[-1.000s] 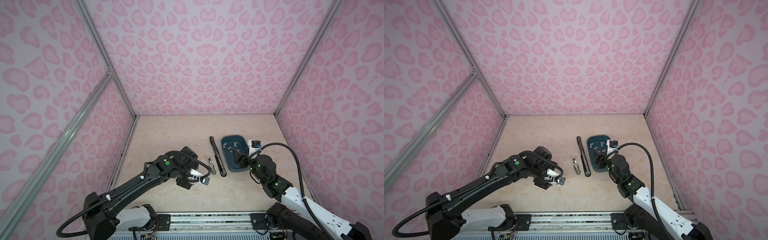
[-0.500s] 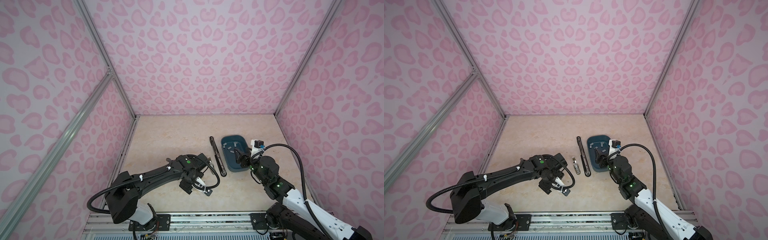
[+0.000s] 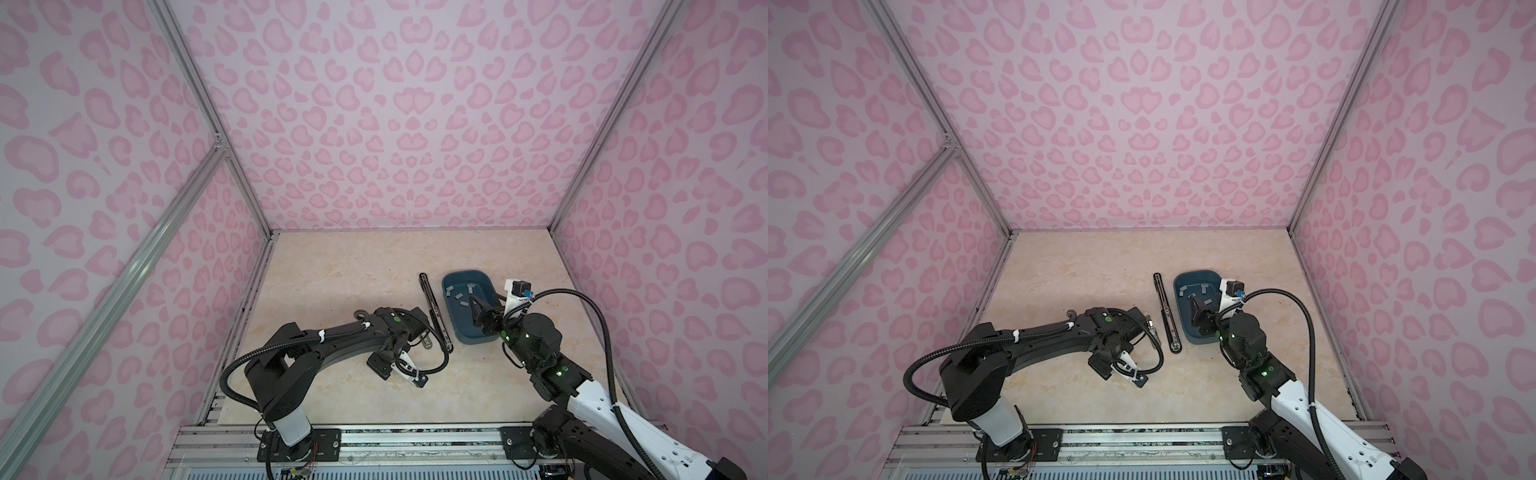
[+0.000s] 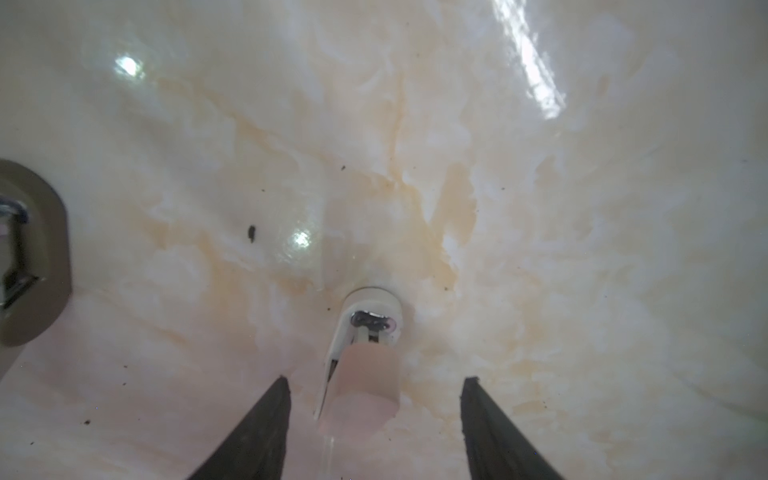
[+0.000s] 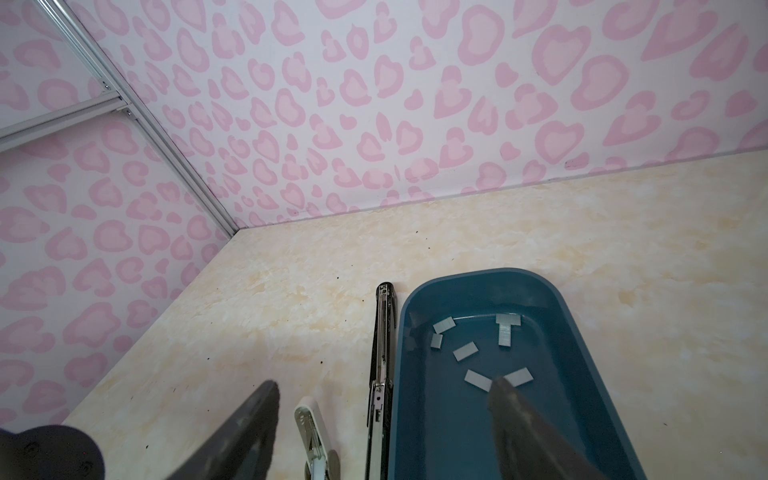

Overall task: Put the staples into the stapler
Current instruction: 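Grasp the small pink part with the left gripper while the right gripper nears the tray, then lift the pink part with the left gripper toward the right gripper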

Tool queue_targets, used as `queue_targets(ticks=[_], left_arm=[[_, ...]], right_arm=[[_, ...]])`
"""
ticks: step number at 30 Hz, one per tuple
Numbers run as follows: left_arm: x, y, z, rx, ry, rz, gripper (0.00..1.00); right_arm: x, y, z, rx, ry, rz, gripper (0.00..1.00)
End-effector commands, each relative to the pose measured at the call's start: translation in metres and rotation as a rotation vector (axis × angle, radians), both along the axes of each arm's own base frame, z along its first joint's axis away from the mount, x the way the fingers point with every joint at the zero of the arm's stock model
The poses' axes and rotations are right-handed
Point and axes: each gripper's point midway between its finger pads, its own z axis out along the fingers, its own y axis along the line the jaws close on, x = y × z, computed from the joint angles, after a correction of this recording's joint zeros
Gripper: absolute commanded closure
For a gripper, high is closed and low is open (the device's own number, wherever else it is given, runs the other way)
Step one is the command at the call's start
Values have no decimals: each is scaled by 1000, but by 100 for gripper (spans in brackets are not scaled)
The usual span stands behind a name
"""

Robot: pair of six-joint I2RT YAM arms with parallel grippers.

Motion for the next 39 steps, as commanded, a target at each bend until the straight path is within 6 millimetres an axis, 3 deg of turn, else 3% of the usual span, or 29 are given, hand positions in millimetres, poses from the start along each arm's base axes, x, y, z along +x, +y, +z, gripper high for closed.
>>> queue_targets(ticks=[1, 8, 20, 23, 25, 31, 34, 39], left_arm=[[2, 1, -1, 27, 3, -12, 40], [13, -4, -7, 59, -16, -1, 57], [14, -4, -13, 79, -5, -4, 63], [15, -14, -5, 35, -2, 19, 85], [15, -23, 6, -8, 6, 42, 96], [23, -33, 55, -189, -66, 88, 96], [39, -46, 93, -363, -168, 148, 97], [63, -84, 174, -785, -290, 314, 96]], right_arm=[[0, 0, -1, 6, -1, -3, 21], [-1, 0, 0, 10, -1, -2, 20], [-1, -1, 1, 15, -3, -6, 20], [-1, -2, 1, 16, -4, -9, 20], [-1, -3, 0, 19, -1, -14, 20], [0, -11, 1, 51, 3, -46, 22], [-2, -19, 5, 79, -5, -65, 26], [-8, -26, 11, 113, -59, -81, 34]])
